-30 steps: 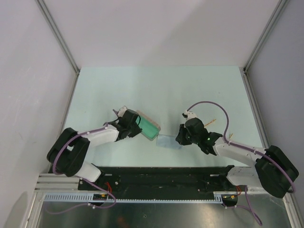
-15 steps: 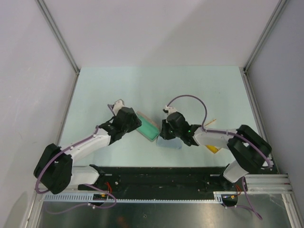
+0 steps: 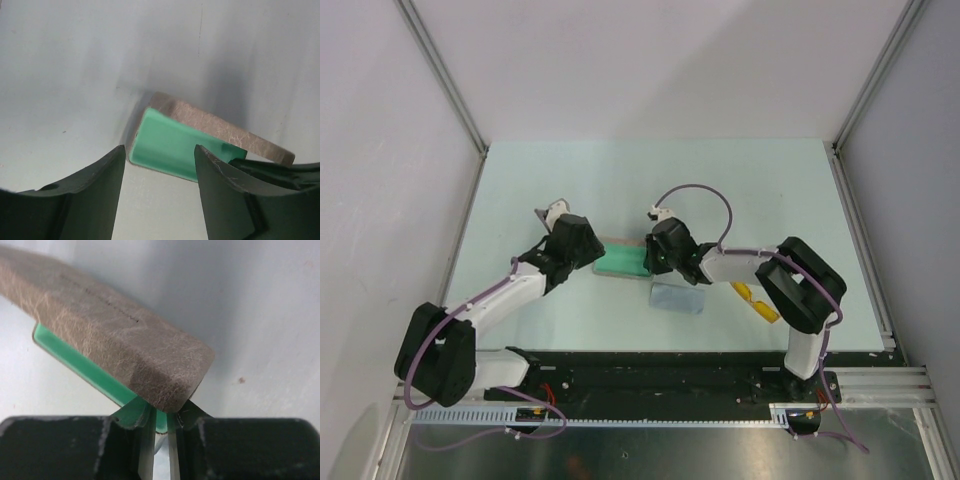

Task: Organize the sunglasses
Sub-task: Move the opened sunglasses case to the center of the board.

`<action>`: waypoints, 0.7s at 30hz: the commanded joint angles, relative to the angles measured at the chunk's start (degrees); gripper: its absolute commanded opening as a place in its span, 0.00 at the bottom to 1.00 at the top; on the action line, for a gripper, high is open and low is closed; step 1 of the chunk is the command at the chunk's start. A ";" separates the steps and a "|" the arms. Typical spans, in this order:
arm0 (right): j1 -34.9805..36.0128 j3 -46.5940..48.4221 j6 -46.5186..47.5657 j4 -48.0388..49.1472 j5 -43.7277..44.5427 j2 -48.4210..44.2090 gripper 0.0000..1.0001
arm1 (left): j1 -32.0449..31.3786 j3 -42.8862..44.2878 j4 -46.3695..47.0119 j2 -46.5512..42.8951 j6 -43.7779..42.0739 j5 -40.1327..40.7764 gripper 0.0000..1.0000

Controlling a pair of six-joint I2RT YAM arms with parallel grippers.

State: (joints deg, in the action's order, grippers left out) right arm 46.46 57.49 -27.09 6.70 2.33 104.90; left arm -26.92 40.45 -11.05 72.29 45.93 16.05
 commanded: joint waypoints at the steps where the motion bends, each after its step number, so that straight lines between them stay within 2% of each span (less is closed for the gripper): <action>1: -1.89 4.29 2.57 1.74 1.28 1.36 0.17 | 0.37 2.88 0.41 0.39 -3.57 -1.46 0.64; 5: -2.16 4.73 3.62 -0.71 0.75 -0.22 0.18 | 0.37 3.15 0.33 0.22 -5.76 -3.65 0.66; 10: 0.82 4.64 4.68 -5.64 1.45 -5.58 0.25 | 0.37 1.83 0.41 -1.89 -6.73 -5.86 0.68; 14: 2.32 4.56 1.35 -10.91 4.17 -9.36 0.32 | 0.29 0.78 0.50 -3.12 -6.38 -7.52 0.69; 16: 2.58 3.94 0.02 -12.58 5.93 -11.47 0.31 | 0.29 0.42 0.59 -3.65 -6.38 -8.93 0.70; 21: 3.46 -0.87 -1.73 -14.87 7.25 -13.85 0.15 | -0.42 -1.33 1.56 -4.26 -7.26 -10.43 0.69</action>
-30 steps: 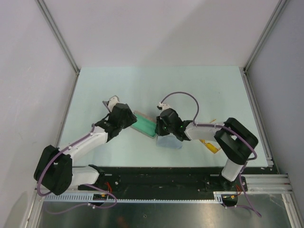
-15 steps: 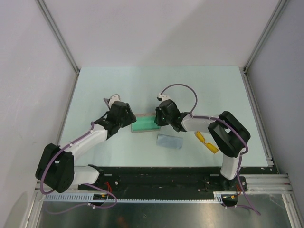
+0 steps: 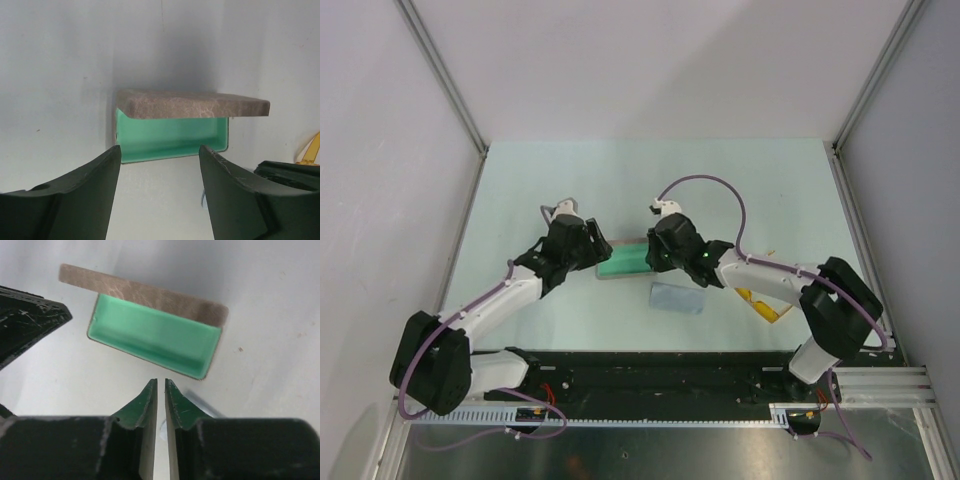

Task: Organize the sunglasses
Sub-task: Move the opened sunglasses case to the center of the board, then pick up the folded cleaning cloth from the center of the board.

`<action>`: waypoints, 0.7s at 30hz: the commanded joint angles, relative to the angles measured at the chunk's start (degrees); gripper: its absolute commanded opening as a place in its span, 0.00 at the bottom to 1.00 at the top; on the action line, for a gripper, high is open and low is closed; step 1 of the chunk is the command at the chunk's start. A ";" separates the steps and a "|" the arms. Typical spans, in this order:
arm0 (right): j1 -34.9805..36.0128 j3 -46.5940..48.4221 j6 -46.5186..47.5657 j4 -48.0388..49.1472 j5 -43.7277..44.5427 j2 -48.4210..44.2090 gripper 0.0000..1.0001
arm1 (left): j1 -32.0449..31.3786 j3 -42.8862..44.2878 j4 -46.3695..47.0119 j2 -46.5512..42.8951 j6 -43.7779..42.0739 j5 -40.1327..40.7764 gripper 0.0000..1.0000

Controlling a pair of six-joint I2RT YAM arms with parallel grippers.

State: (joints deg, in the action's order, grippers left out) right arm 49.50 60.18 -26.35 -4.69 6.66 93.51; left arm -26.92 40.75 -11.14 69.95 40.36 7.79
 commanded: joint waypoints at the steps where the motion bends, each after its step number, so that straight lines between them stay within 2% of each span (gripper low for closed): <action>1: 0.34 -4.45 -2.74 -2.27 2.32 -2.37 0.13 | -0.50 -1.90 1.73 -2.10 -1.77 -2.08 0.69; 5: -0.01 -5.95 -3.53 0.11 -0.85 0.17 0.05 | -0.42 -2.61 2.26 -2.54 -1.86 -2.25 0.69; 21: -1.24 -6.04 -3.89 4.25 -3.84 7.47 0.04 | -0.42 -2.96 3.66 -1.66 -2.56 -5.33 0.68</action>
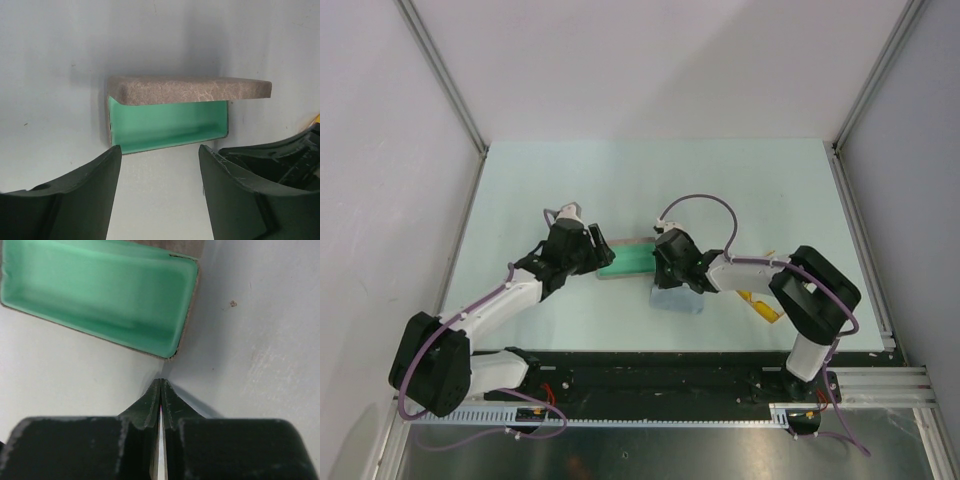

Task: Organize the sunglasses
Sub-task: Pick up the folded cleaning cloth from the center of the board.

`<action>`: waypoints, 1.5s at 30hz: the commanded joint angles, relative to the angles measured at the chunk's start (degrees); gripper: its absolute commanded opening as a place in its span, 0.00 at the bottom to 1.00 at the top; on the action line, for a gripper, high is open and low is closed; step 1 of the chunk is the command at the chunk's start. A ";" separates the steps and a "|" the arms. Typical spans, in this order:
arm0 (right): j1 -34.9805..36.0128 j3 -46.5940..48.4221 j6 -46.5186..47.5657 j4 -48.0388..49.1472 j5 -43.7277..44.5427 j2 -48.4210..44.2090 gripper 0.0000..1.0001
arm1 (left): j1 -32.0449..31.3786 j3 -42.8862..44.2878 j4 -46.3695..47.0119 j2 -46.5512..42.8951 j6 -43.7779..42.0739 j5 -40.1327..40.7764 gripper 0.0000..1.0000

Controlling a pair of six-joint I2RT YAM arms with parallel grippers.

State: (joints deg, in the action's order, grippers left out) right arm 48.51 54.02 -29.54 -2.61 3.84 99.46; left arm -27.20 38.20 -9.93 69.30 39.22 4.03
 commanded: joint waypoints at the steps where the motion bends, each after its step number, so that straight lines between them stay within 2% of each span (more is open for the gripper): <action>1: -0.35 0.12 -0.78 2.09 -1.28 1.70 0.04 | -0.22 -0.40 2.55 -0.92 -1.60 -1.83 0.68; 15: -2.54 1.44 -0.34 5.25 0.73 1.18 0.08 | -1.98 -0.84 3.96 -0.39 -1.78 -5.53 0.69; 18: -2.37 1.44 -0.08 3.06 1.35 -2.24 0.15 | -3.12 -0.93 4.22 -0.22 -1.61 -6.23 0.69; 20: -2.28 1.44 0.01 0.70 1.79 -5.48 0.29 | -4.26 -0.84 4.66 0.13 -1.34 -6.67 0.70; 22: -2.02 1.44 -0.17 -0.46 2.31 -7.60 0.39 | -5.93 -0.49 5.10 1.18 -1.43 -6.93 0.72; 25: -1.58 1.44 -1.74 -4.67 4.76 -11.82 0.46 | -8.39 0.21 6.15 3.37 -1.16 -7.46 0.75; 33: -3.25 -8.83 -12.20 -15.84 10.67 -23.77 0.51 | -13.75 1.97 8.61 11.29 2.69 -10.27 0.75; 37: -4.74 -16.29 -15.37 -16.20 9.35 -28.87 0.52 | -14.98 3.55 8.62 14.90 4.02 -10.71 0.75; 45: -6.32 -20.79 -17.04 -13.30 6.19 -28.36 0.52 | -15.95 5.49 8.70 18.41 4.37 -9.04 0.72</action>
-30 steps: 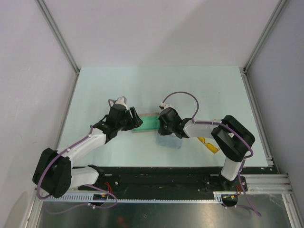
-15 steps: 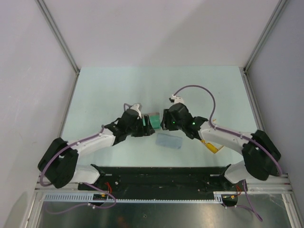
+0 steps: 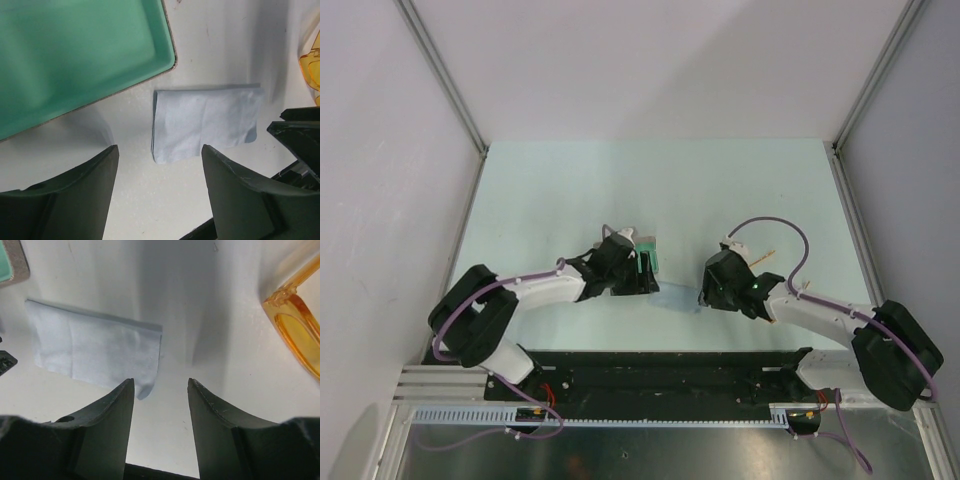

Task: Organize the sunglasses
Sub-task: Pick up the folded cleaning cloth from the center of the board.

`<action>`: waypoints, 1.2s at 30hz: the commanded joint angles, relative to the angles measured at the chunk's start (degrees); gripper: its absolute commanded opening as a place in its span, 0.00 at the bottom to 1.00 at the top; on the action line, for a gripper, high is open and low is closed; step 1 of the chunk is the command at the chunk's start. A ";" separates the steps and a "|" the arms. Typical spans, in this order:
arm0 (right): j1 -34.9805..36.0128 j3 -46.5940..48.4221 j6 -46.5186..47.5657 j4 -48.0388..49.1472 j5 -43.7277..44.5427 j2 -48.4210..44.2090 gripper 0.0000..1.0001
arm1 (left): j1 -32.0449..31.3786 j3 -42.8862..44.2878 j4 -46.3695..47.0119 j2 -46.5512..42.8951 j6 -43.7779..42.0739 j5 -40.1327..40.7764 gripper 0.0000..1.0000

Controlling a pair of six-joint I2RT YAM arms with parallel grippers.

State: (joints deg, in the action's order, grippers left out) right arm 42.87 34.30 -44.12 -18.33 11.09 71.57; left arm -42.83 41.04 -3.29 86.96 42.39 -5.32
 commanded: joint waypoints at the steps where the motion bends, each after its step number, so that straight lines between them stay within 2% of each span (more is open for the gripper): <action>1: -1.03 -1.52 -2.55 2.85 -1.42 -0.12 0.51 | -0.33 3.08 2.15 1.63 1.29 0.05 0.71; 8: -1.48 -2.84 -2.73 6.20 -3.53 2.87 0.44 | -0.41 4.49 2.15 4.53 1.20 -2.32 0.54; 10: -1.39 -2.84 -2.64 6.90 -4.23 3.75 0.43 | -0.41 4.32 2.15 4.80 1.20 -3.02 0.52; 22: -1.39 -2.75 -2.64 8.13 -5.64 6.12 0.34 | -0.94 5.11 2.06 7.09 2.70 -3.38 0.44; 36: -1.39 -2.75 -2.38 8.22 -5.91 7.26 0.32 | -1.03 5.55 2.06 8.67 2.96 -2.59 0.40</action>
State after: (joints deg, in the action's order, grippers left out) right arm 41.50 31.77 -46.52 -7.68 5.06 76.93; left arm -43.46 45.28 -1.30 94.56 45.04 -8.16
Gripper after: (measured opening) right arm 0.327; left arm 0.408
